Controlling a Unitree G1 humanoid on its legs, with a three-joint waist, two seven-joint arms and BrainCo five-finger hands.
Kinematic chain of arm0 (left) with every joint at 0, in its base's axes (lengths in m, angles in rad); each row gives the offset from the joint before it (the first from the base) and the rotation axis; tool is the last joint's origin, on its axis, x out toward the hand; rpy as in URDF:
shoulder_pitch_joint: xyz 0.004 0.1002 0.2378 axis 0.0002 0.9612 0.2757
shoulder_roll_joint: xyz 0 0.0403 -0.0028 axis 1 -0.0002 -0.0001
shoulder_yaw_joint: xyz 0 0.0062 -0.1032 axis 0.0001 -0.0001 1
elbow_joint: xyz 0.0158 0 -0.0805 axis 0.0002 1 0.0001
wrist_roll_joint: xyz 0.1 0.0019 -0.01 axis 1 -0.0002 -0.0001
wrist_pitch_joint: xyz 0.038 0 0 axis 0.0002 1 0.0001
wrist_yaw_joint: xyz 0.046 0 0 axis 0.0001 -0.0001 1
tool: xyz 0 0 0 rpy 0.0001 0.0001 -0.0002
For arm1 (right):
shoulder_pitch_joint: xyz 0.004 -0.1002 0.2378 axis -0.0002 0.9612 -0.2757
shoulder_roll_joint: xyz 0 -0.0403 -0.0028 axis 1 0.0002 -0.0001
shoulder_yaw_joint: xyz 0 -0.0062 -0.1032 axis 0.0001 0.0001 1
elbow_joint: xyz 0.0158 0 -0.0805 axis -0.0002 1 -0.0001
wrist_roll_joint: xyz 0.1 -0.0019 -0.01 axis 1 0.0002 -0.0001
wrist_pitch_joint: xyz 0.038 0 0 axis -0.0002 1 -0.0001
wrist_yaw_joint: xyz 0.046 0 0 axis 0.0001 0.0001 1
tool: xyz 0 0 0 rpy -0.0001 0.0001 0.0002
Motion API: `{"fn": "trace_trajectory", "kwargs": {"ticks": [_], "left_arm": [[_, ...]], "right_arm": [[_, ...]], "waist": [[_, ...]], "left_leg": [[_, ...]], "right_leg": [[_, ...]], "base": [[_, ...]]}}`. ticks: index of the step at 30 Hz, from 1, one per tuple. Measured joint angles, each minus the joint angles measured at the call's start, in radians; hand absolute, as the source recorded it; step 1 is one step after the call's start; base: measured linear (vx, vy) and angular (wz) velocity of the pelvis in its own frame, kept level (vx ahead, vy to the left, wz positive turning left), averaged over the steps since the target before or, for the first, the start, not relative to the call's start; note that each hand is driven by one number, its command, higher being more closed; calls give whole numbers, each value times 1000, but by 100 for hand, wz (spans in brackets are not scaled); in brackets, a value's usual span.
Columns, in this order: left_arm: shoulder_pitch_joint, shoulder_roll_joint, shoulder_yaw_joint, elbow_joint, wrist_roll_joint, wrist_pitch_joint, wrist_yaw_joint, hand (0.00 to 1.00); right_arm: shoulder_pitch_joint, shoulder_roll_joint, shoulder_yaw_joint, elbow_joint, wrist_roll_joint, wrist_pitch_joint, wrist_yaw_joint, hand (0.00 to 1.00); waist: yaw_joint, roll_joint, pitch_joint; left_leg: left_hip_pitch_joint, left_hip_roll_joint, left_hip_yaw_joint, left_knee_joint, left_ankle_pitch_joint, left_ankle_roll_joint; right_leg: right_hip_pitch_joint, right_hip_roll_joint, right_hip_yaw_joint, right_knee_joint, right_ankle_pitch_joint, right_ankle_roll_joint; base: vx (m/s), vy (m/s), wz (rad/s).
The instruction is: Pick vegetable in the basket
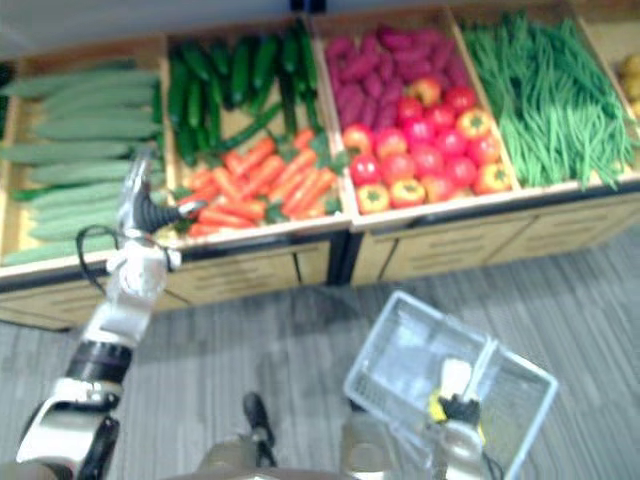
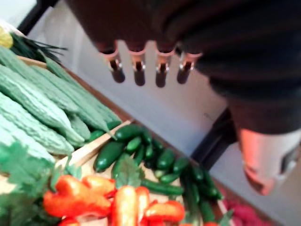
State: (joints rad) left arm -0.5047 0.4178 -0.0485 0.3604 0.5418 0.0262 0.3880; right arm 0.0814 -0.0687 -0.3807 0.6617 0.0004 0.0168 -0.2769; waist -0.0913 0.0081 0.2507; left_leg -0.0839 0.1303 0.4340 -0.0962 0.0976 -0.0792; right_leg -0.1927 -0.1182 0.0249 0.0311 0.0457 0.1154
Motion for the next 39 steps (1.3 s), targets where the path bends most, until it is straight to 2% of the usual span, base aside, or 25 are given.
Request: {"fn": "trace_trajectory", "kwargs": {"ticks": [1,4,5,15,18,19,25,29,33,39], "left_arm": [[-37,28,-25,41,27,8,0,0],[-123,72,-85,118,84,13,-2,0],[-181,93,-117,163,111,16,-2,0],[-396,180,-267,329,185,21,-20,0],[-438,208,-319,382,233,19,-47,0],[-461,219,-337,390,261,18,-48,100],[-610,226,-357,440,347,12,-88,100],[-633,223,-376,498,361,9,-140,100],[-649,221,-376,498,378,10,-140,100],[-649,205,-375,496,383,19,-154,100]], "right_arm": [[-14,1,7,-10,0,-2,-2,100],[-24,0,35,-31,0,-10,-8,100],[-40,4,38,-37,1,-12,-12,100],[-86,2,88,-112,14,-52,-42,100],[-88,2,103,-139,39,-53,-43,100],[-91,-1,111,-144,45,-55,-44,100],[-100,-2,117,-178,70,-71,-42,100],[-95,-2,129,-205,81,-72,-41,100],[-87,-3,144,-236,89,-72,-40,100],[-54,-3,156,-287,90,-73,-40,100]], "waist": [[-15,0,23],[-25,3,44],[-38,3,66],[-41,13,187],[-40,15,193],[-37,14,204],[-32,23,212],[-38,25,213],[-36,29,215],[-11,29,215]], "left_leg": [[-2,-4,4,0,4,2],[-27,-9,20,1,4,3],[-32,-8,18,1,5,3],[-74,-5,52,1,8,4],[-108,-5,61,1,9,5],[-109,-5,67,1,10,5],[-146,0,106,1,9,5],[-158,3,134,1,9,4],[-171,6,144,1,8,4],[-167,10,189,1,9,4]], "right_leg": [[-2,-3,5,-6,5,1],[-32,-3,17,-13,13,1],[-36,-2,18,-13,15,-1],[-106,5,52,9,18,-4],[-150,4,61,19,19,-4],[-155,2,66,21,19,-3],[-211,2,85,39,20,-1],[-232,3,96,40,21,1],[-242,4,95,40,21,1],[-241,4,92,42,21,1]], "base": [[59,22,-15],[63,10,-11],[68,-3,1],[21,-6,-8],[30,9,-6],[46,17,-7],[36,9,-8],[26,15,-9],[38,11,1],[54,20,0]]}}
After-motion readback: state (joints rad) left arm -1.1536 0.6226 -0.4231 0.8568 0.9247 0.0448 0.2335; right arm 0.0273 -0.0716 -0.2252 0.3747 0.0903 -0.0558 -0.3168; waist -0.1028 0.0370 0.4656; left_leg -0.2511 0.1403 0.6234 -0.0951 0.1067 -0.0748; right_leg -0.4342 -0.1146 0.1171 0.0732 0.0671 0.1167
